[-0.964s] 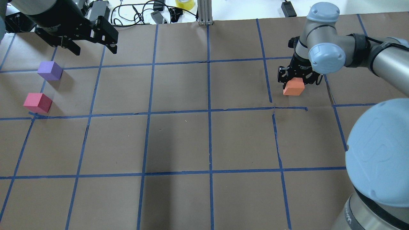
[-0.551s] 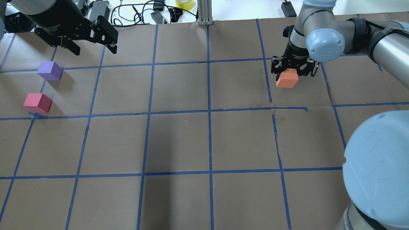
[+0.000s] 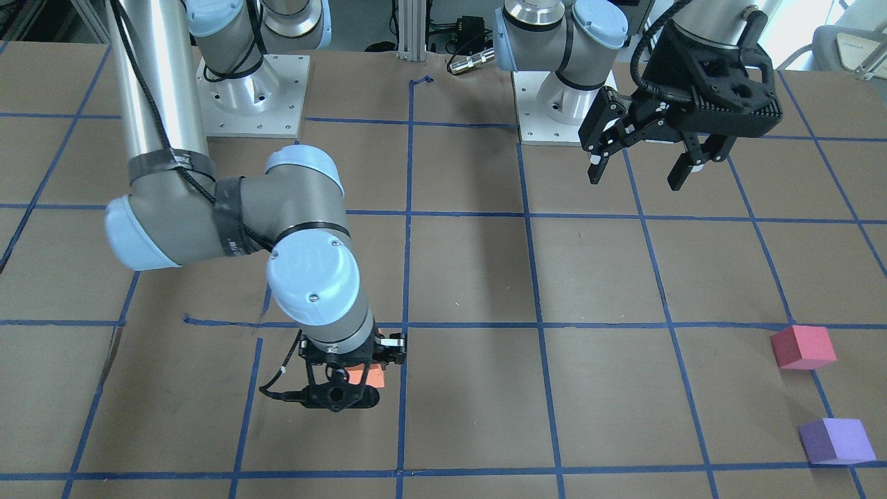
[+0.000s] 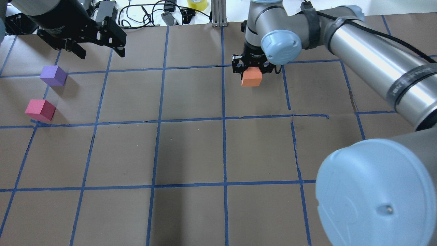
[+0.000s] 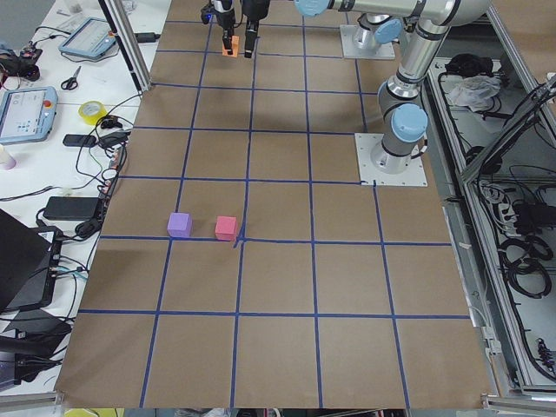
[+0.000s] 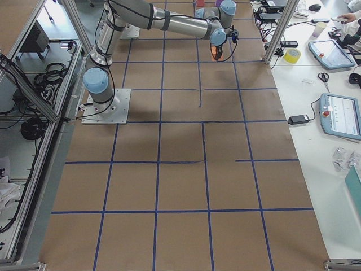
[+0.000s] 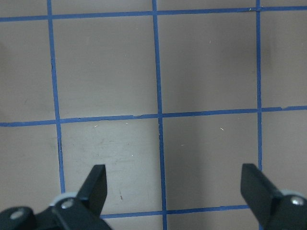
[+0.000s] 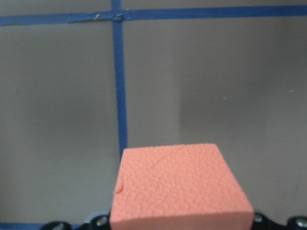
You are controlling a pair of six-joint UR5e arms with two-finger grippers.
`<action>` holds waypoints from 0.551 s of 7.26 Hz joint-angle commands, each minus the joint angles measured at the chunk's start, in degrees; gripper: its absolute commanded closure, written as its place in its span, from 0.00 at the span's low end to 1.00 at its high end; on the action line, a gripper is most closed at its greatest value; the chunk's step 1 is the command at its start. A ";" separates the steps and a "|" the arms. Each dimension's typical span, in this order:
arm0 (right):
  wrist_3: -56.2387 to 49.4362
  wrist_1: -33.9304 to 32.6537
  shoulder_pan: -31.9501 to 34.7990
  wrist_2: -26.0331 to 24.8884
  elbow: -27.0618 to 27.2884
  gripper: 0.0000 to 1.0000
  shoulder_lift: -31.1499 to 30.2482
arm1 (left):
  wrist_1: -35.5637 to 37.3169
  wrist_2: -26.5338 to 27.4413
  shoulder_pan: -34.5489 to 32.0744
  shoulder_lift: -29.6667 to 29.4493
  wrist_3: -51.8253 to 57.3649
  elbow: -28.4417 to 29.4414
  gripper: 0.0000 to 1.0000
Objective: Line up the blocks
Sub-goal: 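Carry the orange cube with the right gripper toward the table center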
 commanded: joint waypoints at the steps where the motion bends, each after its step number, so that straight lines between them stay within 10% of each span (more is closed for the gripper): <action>1: 5.66 -2.12 5.14 0.06 -2.83 1.00 5.31 | -0.04 0.03 0.00 -0.01 0.02 0.02 0.00; 3: 9.12 -4.32 7.52 0.06 -2.83 1.00 8.30 | -0.04 -0.06 0.00 -0.01 -0.06 -0.06 0.00; 4: 9.03 -6.51 7.62 0.06 -2.48 0.81 8.93 | -0.04 -0.06 0.00 0.08 0.02 -0.06 0.00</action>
